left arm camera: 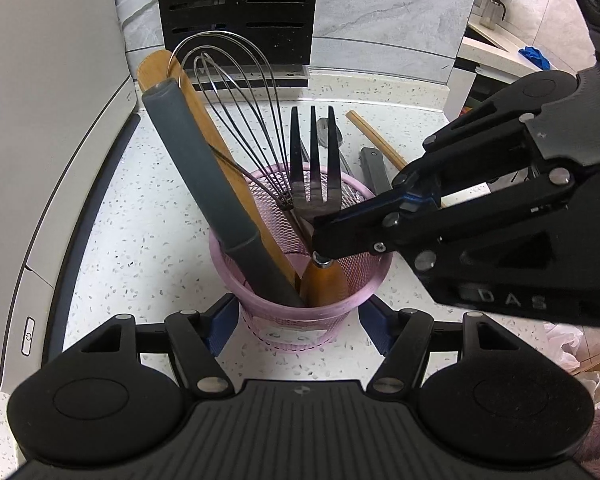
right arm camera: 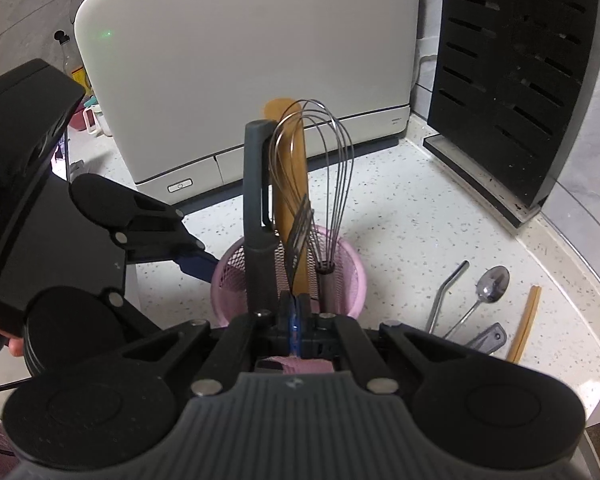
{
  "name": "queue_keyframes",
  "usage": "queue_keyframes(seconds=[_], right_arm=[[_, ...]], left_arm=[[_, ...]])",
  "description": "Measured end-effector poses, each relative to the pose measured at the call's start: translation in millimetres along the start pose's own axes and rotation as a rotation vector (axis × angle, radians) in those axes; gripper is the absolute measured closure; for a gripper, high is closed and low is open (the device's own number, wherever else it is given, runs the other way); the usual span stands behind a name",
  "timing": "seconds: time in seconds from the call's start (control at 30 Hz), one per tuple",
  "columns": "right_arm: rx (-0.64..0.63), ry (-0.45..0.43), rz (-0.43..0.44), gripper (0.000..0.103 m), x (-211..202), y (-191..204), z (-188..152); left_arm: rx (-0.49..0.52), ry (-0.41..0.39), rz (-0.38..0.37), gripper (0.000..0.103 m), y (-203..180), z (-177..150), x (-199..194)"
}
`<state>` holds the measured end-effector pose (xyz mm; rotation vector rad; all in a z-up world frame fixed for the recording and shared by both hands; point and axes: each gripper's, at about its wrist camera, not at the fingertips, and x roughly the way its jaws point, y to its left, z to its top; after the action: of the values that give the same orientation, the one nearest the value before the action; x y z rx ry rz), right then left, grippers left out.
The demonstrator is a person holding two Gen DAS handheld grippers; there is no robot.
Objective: Organize utensils
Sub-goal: 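Lift the fork and lower it into the pink cup, opening the right tool, then move the right tool to the wooden chopsticks and grasp them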
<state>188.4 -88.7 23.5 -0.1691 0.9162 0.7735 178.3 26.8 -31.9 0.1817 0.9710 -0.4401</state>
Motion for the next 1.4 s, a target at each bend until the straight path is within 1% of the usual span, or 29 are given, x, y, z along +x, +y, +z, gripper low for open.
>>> queue_keyframes(seconds=[0.07,0.17,0.2,0.3,0.33,0.5,0.57,0.73,0.83,1.0,1.13,1.3,1.37,1.4], right_arm=[[0.02,0.001,0.006,0.103,0.2,-3.6,0.2],[0.045,-0.002,0.009,0.1,-0.9,-7.8,0.1],[0.045,-0.006,0.008,0.098,-1.5,-8.5,0.6],[0.056,-0.022,0.014,0.083,-9.0,-9.8,1.9],[0.06,-0.027,0.015,0.08,-12.0,-10.3,2.6],[0.053,-0.053,-0.002,0.071,-28.4,-12.1,5.9],[0.047,-0.066,-0.008,0.07,-36.1,-13.2,6.6],[0.041,-0.082,-0.065,0.058,-52.7,-20.9,7.1],[0.066,-0.083,-0.104,0.058,-57.4,-33.2,5.6],[0.163,-0.055,-0.148,0.058,-53.1,-61.3,1.1],[0.224,0.011,-0.203,0.058,-35.2,-81.0,-5.7],[0.292,0.093,-0.243,0.06,-11.2,-105.2,-17.3],[0.321,0.118,-0.249,0.063,-2.0,-114.5,-19.7],[0.334,0.13,-0.251,0.067,2.3,-118.7,-20.7]], left_arm=[[-0.001,-0.001,0.0,0.026,-0.5,-0.5,-0.5],[0.0,-0.001,0.002,0.026,-1.0,-0.2,-0.5],[0.0,-0.001,0.001,0.026,-0.8,-0.2,-0.5],[-0.001,-0.001,0.001,0.026,-0.8,-0.2,-0.5],[-0.001,-0.001,0.002,0.026,-1.1,-0.4,-0.7],[-0.002,-0.003,0.002,0.026,-0.5,0.0,-0.4],[-0.002,-0.005,0.004,0.026,-0.9,-0.5,-0.6],[-0.002,-0.011,0.007,0.026,-0.6,-0.3,0.1],[-0.002,-0.013,0.004,0.026,0.1,-0.4,0.3],[-0.002,-0.017,0.002,0.026,0.8,-0.8,-0.1],[-0.005,-0.02,0.002,0.026,0.9,-0.3,0.3],[-0.007,-0.023,0.0,0.026,1.8,-0.8,-0.2],[-0.008,-0.022,-0.002,0.026,2.2,-0.6,-0.1],[-0.009,-0.022,-0.003,0.026,2.3,-0.3,0.0]])
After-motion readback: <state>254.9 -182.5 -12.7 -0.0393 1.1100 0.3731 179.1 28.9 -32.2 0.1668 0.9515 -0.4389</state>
